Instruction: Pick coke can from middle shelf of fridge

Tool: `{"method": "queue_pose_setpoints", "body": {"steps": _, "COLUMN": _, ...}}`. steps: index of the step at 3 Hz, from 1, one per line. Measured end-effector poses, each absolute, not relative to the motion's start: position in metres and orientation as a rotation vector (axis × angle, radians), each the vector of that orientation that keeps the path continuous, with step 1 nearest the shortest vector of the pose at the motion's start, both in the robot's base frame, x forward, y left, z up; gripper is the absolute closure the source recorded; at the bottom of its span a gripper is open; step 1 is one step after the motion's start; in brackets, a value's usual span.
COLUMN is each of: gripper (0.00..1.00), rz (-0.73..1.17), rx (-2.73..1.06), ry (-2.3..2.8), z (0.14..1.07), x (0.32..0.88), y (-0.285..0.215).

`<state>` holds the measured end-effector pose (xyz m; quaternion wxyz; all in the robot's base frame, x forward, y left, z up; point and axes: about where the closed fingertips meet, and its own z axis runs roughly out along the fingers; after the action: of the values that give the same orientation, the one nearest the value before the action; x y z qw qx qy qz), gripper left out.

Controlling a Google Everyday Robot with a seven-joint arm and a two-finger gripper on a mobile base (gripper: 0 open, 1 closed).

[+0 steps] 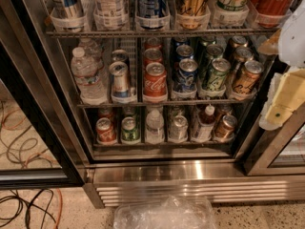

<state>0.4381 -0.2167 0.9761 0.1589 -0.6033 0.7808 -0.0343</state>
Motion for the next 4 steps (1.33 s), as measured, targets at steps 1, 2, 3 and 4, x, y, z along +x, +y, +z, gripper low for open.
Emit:
{"method": "queue_pose_setpoints", "body": {"steps": 1, "gripper": 0.00, "rz": -0.098, "rx": -1.725, "ry": 2.232, "z": 0.976, "x": 0.438, "y": -0.217}}
{"method": "queue_pose_setpoints", "body": {"steps": 2, "gripper": 0.00, "rz": -0.093, "rx": -1.713, "ry": 2.193, "z": 0.973, "x": 0.440, "y": -0.212}}
{"method": "queue_pose_setpoints", "body": {"steps": 3, "gripper": 0.00, "rz": -0.073, "rx": -1.693, "ry": 2.126, "z": 0.958, "x": 0.444, "y": -0.200}}
{"method": "queue_pose_setpoints", "body": {"steps": 4, "gripper": 0.00, "rz": -0.056, "rx": -1.673, "ry": 2.017, "z": 0.939, "x": 0.452, "y": -0.185}}
